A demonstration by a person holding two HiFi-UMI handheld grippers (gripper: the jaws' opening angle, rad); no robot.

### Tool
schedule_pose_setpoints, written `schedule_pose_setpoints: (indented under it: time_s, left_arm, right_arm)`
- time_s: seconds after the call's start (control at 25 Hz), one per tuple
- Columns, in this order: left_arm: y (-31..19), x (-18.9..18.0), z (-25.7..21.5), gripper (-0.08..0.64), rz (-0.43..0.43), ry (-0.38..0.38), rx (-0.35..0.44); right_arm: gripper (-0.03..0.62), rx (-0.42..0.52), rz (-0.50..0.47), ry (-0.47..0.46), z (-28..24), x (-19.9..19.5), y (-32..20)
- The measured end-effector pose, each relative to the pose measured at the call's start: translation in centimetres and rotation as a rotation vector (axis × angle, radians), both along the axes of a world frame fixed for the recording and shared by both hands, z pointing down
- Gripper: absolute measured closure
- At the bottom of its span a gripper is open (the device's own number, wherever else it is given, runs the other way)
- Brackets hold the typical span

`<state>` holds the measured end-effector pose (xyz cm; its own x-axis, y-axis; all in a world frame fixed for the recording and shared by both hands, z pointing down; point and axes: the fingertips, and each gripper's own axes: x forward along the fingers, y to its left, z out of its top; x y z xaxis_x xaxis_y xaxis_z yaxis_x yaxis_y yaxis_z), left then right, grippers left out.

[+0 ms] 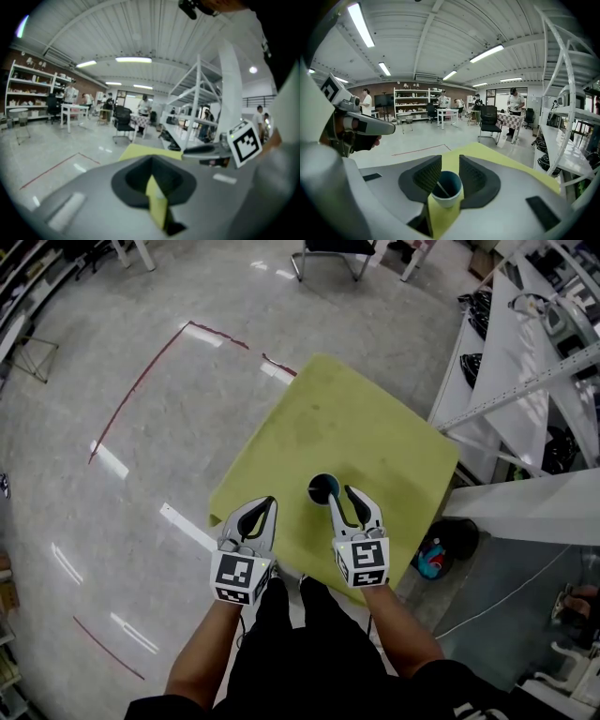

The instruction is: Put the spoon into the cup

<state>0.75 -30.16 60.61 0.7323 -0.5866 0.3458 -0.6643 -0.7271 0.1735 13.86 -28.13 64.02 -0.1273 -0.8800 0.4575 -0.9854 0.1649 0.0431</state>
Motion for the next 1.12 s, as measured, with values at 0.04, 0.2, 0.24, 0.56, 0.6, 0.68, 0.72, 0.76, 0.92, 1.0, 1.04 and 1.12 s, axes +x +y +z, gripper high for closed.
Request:
schedule_pose_setpoints:
  time_s: [0.04, 0.2, 0.24, 0.56, 0.6, 0.68, 0.72, 0.76, 0.92, 1.0, 1.04, 1.12]
  left_arm:
    - [0.1, 0.1, -0.2, 0.554, -0.002, 0.001, 0.003]
    - [0.5, 0.4, -1.4, 0.554, -0.011, 0.01, 0.018]
    - [0.6, 0.4, -1.9, 0.554, -0.013, 0.014, 0.024]
    - [1.8, 1.5, -6.4, 0.554, -0.008, 0.048, 0.092]
    - [2.0, 1.6, -6.9, 0.554, -0.006, 0.052, 0.097]
    - [2.1, 1.8, -7.8, 0.554, -0.005, 0.062, 0.109]
    - [2.2, 2.0, -8.2, 0.554, -0.003, 0.065, 0.116]
    - [2.3, 2.1, -8.7, 0.554, -0.001, 0.068, 0.126]
    - [2.3, 2.4, -10.5, 0.554, 0.009, 0.078, 0.164]
    - [2.2, 2.5, -11.2, 0.554, 0.014, 0.083, 0.182]
    - [2.2, 2.6, -11.5, 0.554, 0.016, 0.086, 0.19]
    - [2.2, 2.8, -12.0, 0.554, 0.021, 0.092, 0.202]
  right_arm:
    - [0.485, 0.011, -0.002, 0.0, -0.6, 0.1, 0.0]
    - [0.522, 0.062, -0.004, 0.002, -3.2, 0.1, 0.3]
    - [0.537, 0.074, -0.006, 0.002, -3.8, -0.1, 0.4]
    - [0.584, 0.202, -0.019, 0.01, -10.2, -0.1, 0.8]
    - [0.586, 0.216, -0.022, 0.01, -11.1, -0.2, 0.9]
    - [0.586, 0.251, -0.026, 0.002, -12.9, -0.3, 1.1]
    - [0.586, 0.271, -0.026, -0.007, -13.7, -0.3, 1.2]
    - [0.586, 0.291, -0.024, -0.014, -14.5, -0.2, 1.4]
    - [0.586, 0.344, 0.003, -0.021, -16.9, -0.1, 1.9]
    - [0.586, 0.363, 0.012, -0.02, -17.8, 0.0, 2.0]
    - [0.586, 0.371, 0.017, -0.016, -18.2, 0.1, 2.0]
    - [0.586, 0.385, 0.028, -0.006, -18.8, 0.5, 2.2]
